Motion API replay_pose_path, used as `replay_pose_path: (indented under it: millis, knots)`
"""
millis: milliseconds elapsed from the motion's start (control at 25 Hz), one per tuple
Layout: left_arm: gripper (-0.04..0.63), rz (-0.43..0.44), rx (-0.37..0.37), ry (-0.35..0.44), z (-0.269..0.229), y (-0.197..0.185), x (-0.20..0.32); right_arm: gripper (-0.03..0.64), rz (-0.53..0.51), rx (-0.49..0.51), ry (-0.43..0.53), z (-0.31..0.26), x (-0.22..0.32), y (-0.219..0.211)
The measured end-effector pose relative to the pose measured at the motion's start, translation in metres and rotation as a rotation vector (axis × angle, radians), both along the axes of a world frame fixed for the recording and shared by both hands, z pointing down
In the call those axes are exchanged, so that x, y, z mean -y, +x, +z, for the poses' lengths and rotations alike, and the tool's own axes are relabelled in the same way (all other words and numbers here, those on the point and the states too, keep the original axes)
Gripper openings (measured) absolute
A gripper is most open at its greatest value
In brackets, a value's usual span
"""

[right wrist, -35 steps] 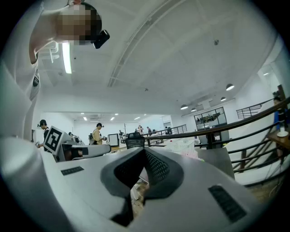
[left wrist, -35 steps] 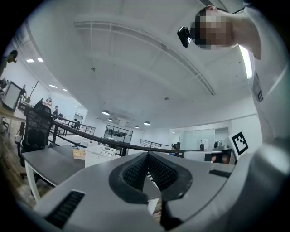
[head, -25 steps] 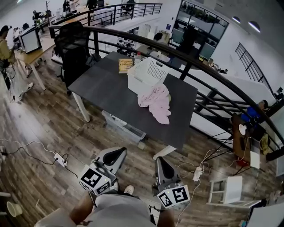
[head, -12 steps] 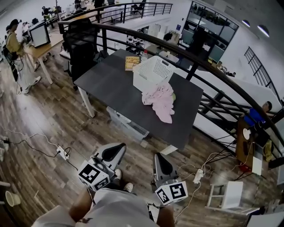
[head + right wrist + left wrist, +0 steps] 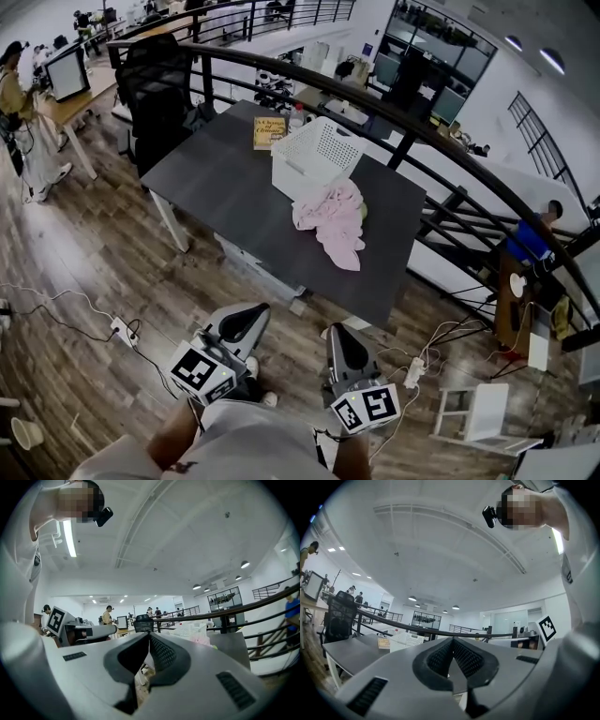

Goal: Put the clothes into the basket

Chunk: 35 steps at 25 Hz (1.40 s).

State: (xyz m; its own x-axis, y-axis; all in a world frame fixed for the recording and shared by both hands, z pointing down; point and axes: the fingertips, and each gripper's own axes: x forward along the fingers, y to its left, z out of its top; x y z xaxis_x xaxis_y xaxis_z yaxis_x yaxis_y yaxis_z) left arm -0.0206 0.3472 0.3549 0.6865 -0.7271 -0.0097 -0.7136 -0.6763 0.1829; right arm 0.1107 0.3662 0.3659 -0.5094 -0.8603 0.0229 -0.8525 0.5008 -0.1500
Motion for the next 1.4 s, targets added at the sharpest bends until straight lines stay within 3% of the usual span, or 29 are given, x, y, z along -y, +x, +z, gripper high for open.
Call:
replay_pose_path:
  millis: [640,960,1400]
  knots:
    - [0.005,0.060,-0.010,0.005,0.004,-0.024,0.085,0.020,0.055,-0.060,-0.029,0.005,0.076,-0.031]
    - [0.005,0.073,-0.009,-0.032,0.014,-0.021,0.116,0.020,0.057,-0.052,-0.054,0.013,0.109,-0.030]
    - [0.005,0.012,-0.002,-0.039,0.017,-0.006,0.176,0.020,-0.014,-0.019,-0.058,0.019,0.177,-0.009]
